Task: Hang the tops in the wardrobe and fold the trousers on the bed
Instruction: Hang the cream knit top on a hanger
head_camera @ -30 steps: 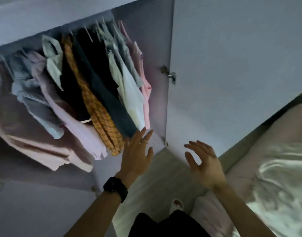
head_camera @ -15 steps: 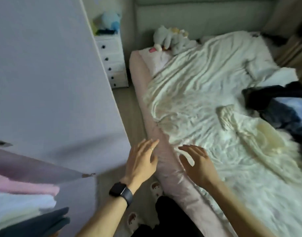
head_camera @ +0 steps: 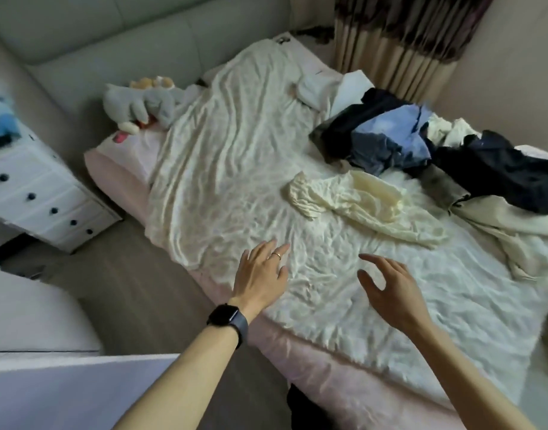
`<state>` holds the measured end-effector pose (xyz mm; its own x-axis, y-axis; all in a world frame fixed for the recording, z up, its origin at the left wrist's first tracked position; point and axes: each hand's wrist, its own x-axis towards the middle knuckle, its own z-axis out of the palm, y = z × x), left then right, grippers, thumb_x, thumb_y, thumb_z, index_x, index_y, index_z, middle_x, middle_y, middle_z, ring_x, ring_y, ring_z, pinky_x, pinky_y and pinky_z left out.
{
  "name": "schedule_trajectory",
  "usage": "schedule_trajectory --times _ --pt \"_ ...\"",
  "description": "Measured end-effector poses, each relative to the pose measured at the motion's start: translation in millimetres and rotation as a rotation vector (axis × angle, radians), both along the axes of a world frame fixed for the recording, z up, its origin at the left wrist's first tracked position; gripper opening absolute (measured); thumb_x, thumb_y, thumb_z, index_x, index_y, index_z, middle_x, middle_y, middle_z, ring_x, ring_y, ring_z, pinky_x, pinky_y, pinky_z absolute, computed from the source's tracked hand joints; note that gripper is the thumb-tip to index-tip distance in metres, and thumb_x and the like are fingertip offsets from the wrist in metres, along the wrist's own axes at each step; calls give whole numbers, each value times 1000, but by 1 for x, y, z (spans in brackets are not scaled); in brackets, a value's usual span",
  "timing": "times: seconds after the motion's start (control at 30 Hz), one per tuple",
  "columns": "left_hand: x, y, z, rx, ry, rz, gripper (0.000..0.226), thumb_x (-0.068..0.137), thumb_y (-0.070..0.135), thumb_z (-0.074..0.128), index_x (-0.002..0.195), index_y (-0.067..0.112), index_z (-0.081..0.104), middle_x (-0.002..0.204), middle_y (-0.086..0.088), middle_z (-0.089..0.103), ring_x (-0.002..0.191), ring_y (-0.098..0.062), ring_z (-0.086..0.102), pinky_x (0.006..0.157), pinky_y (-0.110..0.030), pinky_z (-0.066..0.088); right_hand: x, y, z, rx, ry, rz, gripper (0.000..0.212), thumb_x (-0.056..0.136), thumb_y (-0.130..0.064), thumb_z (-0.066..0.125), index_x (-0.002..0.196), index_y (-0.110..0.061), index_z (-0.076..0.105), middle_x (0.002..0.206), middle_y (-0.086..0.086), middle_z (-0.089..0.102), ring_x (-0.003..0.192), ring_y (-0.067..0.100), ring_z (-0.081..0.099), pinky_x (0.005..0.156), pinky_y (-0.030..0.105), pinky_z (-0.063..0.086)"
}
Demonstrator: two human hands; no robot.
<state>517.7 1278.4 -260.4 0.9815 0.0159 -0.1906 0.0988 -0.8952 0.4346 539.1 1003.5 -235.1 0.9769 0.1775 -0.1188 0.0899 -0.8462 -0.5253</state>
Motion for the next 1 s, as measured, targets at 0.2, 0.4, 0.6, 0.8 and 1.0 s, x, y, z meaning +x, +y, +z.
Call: schedule_trajectory --times 0.2,0.4,0.6,0.8,1.0 --pt "121 14 -36 42 103 44 58 103 36 42 158 34 25 168 4 11 154 -16 10 124 -44 14 152 23 -34 53 79 -39 46 95 -44 62 134 -20 56 133 0 64 125 25 57 99 40 47" --pt "230 35 -133 133 263 115 65 104 43 38 160 35 6 168 8 -10 155 -20 -3 125 -47 6 310 96 -115 159 244 -62 60 95 -53 56 141 -15 45 127 4 68 110 26 66 85 35 49" --pt "247 53 -220 247 501 68 76 101 50 40 157 44 -12 164 11 -26 154 -23 -15 123 -57 8 391 164 -207 156 369 -27 76 92 -67 47 151 -24 26 118 14 70 119 40 58 94 43 43" --pt "257 74 -215 151 677 39 70 97 52 41 160 29 21 169 4 1 155 -24 8 119 -50 29 359 171 -222 121 303 -126 61 95 -69 40 93 -12 60 91 9 63 90 30 56 72 36 38" --pt "214 70 -134 49 571 111 53 103 49 39 152 27 39 159 9 26 139 -14 38 103 -32 44 299 97 -167 74 150 -130 27 89 -37 54 71 -17 52 76 3 55 69 28 54 58 32 32"
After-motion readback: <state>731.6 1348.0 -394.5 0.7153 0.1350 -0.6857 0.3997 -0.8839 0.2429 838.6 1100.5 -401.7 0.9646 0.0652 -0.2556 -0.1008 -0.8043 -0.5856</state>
